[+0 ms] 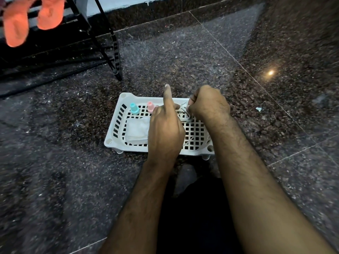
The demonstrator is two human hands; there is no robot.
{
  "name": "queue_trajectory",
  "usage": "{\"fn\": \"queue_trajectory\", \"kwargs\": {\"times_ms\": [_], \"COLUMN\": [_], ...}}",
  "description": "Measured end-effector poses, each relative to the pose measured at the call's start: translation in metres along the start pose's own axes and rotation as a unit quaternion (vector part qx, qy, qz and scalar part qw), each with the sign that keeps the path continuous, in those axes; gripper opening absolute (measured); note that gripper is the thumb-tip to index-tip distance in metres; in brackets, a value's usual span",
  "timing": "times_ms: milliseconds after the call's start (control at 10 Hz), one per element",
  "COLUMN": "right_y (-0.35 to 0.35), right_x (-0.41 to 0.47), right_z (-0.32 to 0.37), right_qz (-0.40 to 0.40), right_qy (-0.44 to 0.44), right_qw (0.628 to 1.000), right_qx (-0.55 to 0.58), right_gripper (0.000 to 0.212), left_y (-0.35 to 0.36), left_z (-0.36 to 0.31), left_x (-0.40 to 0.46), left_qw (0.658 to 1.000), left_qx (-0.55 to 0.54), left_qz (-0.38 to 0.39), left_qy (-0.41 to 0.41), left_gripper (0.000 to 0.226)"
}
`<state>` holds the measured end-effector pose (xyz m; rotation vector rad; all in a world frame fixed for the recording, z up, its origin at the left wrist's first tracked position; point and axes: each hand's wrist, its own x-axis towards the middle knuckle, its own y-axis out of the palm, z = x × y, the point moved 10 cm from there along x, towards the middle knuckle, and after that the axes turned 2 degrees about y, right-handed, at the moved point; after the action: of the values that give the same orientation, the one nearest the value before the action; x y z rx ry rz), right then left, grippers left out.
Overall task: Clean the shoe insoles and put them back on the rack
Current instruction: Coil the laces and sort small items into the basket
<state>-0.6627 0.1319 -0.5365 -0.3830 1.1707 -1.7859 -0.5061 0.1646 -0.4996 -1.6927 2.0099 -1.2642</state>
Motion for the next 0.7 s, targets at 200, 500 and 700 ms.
{"fn": "queue_trajectory", "kwargs": {"times_ms": [200,500,700], "right_y": [-0.022,-0.008,0.006], "right_x": [-0.031,-0.090,-0.130], "right_z": [0.009,0.030,0.032], "right_qz": [-0.038,-0.037,-0.024], "right_qy": [-0.005,-0.046,-0.068], "right_qw": [0.999,0.998,0.997], "right_qx": [0.015,-0.014,-0.030], "right_gripper": [0.024,0.019,0.022], "left_y": [-0.032,-0.073,-0.097], "left_z": [0.004,-0.012,0.014], "left_x": [-0.013,-0.052,-0.089], "left_qw": [0.999,0.997,0.994], "left_qx": [0.019,0.065,0.088], "left_qz": [-0.013,0.022,0.038], "left_qy": [-0.031,-0.037,-0.050], "left_gripper": [0.064,0.060,0.045]}}
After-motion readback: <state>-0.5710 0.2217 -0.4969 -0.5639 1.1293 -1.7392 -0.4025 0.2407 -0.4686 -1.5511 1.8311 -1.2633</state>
